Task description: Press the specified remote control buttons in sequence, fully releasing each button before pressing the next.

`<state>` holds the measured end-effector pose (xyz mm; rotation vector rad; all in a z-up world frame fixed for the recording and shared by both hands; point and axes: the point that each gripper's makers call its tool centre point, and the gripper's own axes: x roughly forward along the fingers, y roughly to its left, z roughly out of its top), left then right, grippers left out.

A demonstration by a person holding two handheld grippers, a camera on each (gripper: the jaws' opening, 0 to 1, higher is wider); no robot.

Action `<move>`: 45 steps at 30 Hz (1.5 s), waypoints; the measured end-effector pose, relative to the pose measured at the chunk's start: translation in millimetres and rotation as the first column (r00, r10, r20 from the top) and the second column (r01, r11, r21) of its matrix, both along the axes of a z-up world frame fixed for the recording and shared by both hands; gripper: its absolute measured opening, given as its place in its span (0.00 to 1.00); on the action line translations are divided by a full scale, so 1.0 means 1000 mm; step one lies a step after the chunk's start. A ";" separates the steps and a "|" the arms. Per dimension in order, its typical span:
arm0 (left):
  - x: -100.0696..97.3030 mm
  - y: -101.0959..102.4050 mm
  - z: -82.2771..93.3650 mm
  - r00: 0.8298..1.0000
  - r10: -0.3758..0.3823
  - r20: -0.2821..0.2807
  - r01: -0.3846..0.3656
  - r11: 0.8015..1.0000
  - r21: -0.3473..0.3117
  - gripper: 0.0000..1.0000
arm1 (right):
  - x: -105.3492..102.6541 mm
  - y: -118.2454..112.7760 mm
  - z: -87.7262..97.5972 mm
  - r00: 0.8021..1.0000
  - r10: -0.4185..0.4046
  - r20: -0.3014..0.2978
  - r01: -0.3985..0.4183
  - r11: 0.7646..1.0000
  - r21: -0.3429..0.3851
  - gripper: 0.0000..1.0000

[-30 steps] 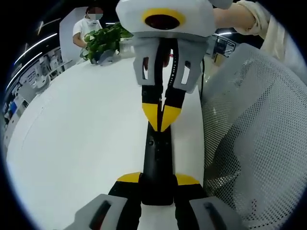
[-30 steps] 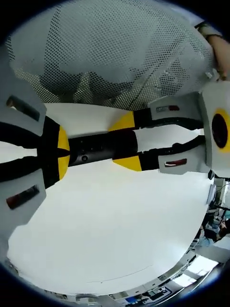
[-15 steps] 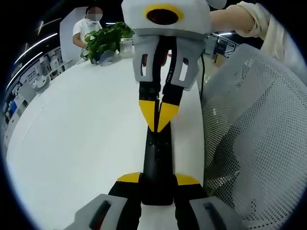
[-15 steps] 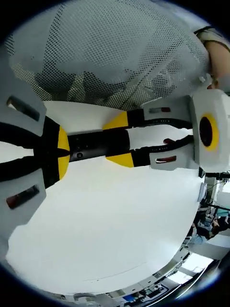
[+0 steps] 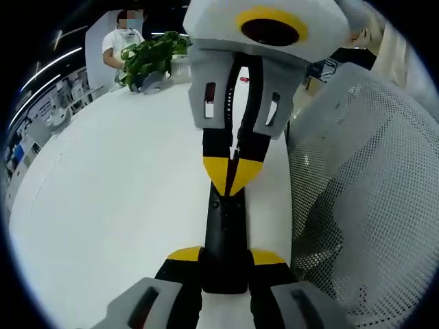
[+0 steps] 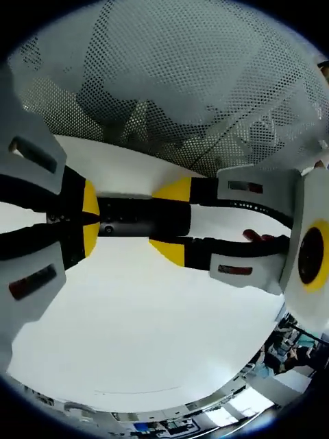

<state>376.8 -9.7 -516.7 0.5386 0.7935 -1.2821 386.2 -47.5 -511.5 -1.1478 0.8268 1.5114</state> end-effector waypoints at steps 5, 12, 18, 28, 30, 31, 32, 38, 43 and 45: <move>0.000 0.000 0.000 1.000 0.001 0.000 -0.001 1.000 -0.001 0.25 | 0.000 -0.002 0.000 1.000 0.004 0.013 -0.004 0.999 0.044 0.00; 0.000 0.000 0.000 1.000 0.004 0.002 -0.004 1.000 -0.003 0.25 | 0.001 -0.002 0.002 1.000 -0.001 -0.001 0.001 0.998 0.068 0.00; 0.000 0.000 0.000 1.000 0.007 0.001 -0.007 1.000 -0.007 0.25 | 0.001 -0.002 0.002 0.999 -0.012 -0.031 0.014 0.997 0.077 0.02; 0.000 0.000 0.000 1.000 0.009 0.001 -0.009 1.000 -0.010 0.25 | 0.001 -0.005 0.002 0.999 -0.028 -0.047 0.032 0.997 0.070 0.05; 0.000 0.000 0.000 1.000 0.008 0.001 -0.008 1.000 -0.010 0.25 | 0.001 -0.005 0.002 0.998 -0.029 -0.050 0.032 0.997 0.066 0.05; 0.000 0.000 0.000 1.000 0.008 0.000 -0.008 1.000 -0.010 0.25 | 0.002 -0.005 0.002 0.997 -0.039 -0.061 0.043 0.997 0.060 0.05; 0.000 0.000 0.000 1.000 0.008 0.000 -0.008 1.000 -0.010 0.25 | 0.002 -0.005 0.001 0.997 -0.047 -0.069 0.051 0.997 0.056 0.05; 0.000 0.000 0.000 1.000 0.003 -0.001 -0.003 1.000 -0.008 0.25 | 0.000 -0.004 0.000 0.998 -0.010 -0.061 0.011 1.000 0.008 0.05; 0.000 0.000 0.000 1.000 0.000 -0.001 0.000 1.000 -0.008 0.25 | 0.002 -0.005 -0.001 0.995 -0.033 -0.090 0.033 0.999 -0.005 0.05; 0.000 0.000 0.000 1.000 0.000 -0.003 0.000 1.000 -0.007 0.25 | 0.003 -0.005 -0.001 0.991 -0.061 -0.116 0.063 0.998 0.007 0.05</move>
